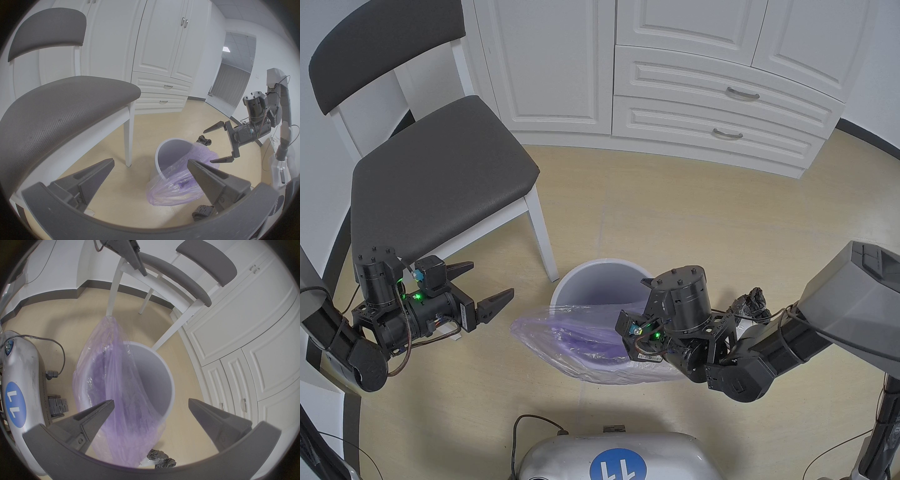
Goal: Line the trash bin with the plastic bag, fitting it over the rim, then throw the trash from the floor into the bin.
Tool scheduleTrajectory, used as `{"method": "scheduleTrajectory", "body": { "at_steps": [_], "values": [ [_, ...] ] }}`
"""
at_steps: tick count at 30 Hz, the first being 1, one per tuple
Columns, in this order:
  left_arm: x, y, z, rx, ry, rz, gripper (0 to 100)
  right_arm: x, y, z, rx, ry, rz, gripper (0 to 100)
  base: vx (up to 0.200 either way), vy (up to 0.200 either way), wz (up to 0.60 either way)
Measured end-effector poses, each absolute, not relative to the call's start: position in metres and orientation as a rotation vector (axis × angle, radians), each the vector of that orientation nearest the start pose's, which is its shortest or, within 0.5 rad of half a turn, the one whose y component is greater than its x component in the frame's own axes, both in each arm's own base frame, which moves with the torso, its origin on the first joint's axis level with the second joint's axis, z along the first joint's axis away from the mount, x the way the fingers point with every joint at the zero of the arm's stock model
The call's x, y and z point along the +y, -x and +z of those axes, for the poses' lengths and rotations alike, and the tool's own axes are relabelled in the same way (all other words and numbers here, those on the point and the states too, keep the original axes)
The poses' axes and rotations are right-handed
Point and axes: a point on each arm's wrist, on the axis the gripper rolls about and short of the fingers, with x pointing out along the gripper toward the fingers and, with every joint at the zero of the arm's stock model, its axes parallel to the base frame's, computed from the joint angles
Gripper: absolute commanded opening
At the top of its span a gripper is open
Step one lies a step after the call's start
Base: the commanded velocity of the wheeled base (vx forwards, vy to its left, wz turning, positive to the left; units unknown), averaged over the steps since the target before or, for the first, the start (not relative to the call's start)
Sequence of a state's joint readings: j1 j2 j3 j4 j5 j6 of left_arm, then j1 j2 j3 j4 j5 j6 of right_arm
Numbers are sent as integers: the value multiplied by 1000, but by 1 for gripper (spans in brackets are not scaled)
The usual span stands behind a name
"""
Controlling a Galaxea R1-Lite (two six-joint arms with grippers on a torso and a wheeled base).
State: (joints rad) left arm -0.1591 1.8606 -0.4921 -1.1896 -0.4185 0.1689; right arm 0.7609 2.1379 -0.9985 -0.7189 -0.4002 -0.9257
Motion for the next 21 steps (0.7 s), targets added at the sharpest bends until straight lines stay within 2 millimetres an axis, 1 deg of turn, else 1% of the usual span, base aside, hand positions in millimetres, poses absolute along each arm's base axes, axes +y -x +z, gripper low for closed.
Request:
{"method": "scheduleTrajectory", "body": {
  "at_steps": [7, 18, 19, 21],
  "values": [
    [-59, -287, 111, 136, -157, -604, 100, 269, -296, 73, 182, 1144, 510, 100, 0, 0, 0],
    [-59, -289, 108, 142, -170, -602, 100, 276, -312, 56, 197, 1122, 527, 100, 0, 0, 0],
    [-59, -289, 107, 143, -170, -602, 100, 276, -313, 54, 200, 1119, 528, 0, 0, 0, 0],
    [-59, -289, 107, 145, -170, -602, 100, 277, -315, 50, 205, 1107, 541, 0, 0, 0, 0]
  ]
}}
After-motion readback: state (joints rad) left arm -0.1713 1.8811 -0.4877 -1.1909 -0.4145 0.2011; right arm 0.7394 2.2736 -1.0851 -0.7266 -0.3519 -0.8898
